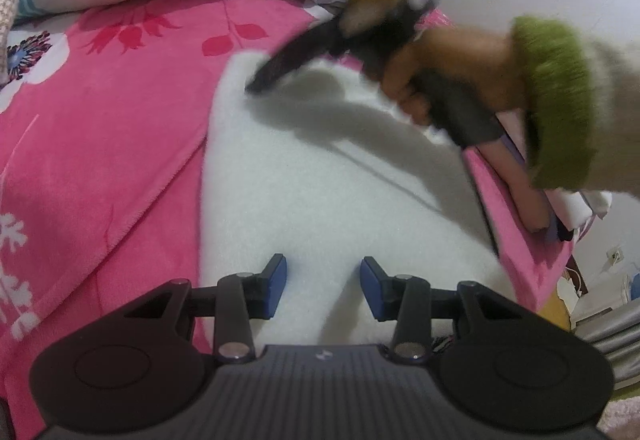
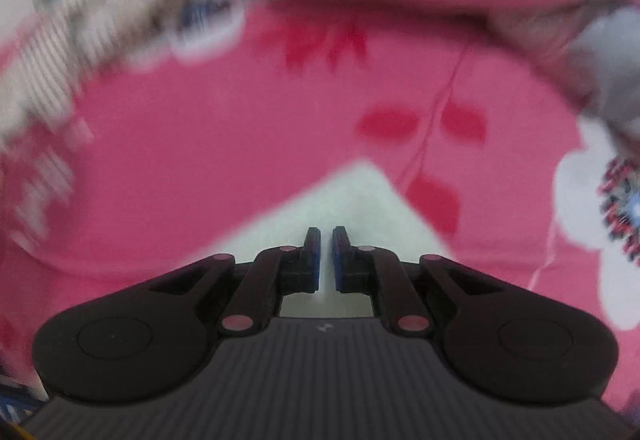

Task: Fold clothes

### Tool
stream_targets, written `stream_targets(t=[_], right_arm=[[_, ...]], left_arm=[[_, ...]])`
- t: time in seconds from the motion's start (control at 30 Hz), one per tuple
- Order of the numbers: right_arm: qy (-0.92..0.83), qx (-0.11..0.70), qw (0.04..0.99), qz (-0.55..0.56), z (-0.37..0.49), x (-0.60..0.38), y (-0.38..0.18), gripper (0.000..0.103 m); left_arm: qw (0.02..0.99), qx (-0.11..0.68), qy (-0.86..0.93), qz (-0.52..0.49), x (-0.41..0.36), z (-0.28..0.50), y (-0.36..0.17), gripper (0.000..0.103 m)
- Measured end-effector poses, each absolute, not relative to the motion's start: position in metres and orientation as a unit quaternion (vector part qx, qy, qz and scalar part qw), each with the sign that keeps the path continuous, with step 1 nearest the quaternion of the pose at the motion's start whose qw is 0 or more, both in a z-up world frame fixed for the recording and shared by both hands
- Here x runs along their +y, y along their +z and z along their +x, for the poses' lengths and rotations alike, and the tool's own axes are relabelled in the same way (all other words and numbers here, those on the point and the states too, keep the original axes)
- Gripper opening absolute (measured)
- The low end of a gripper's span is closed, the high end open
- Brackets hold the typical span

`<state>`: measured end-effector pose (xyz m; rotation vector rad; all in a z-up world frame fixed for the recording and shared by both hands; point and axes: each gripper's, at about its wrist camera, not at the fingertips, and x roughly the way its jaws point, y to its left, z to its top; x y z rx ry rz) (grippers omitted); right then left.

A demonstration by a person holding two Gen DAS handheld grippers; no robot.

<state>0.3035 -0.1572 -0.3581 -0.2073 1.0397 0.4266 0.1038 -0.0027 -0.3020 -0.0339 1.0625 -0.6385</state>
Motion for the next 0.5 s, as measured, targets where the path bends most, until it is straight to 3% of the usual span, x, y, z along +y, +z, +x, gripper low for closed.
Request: stream_targets(t=[0.13, 0.3, 0.5], right_arm=[[0.204, 0.483, 0.839, -0.144, 0.290, -0.146, -0.335, 0.006], [0.282, 0.473, 0.827, -0.111, 0.242, -0.138, -0.288, 0.006], [0.281, 0.513, 0.804, -0.106, 0.226, -0.128, -0.336, 0.004]], left_arm=[[0.815, 0.495, -0.301, -0.023, 0.000, 0.103, -0.302, 0.042], [0.816, 0.493, -0.301, -0.028, 0.001, 0.103, -0.302, 0.042], [0.815, 0.497, -0.296, -0.029, 0.002, 0.107, -0.305, 0.043]])
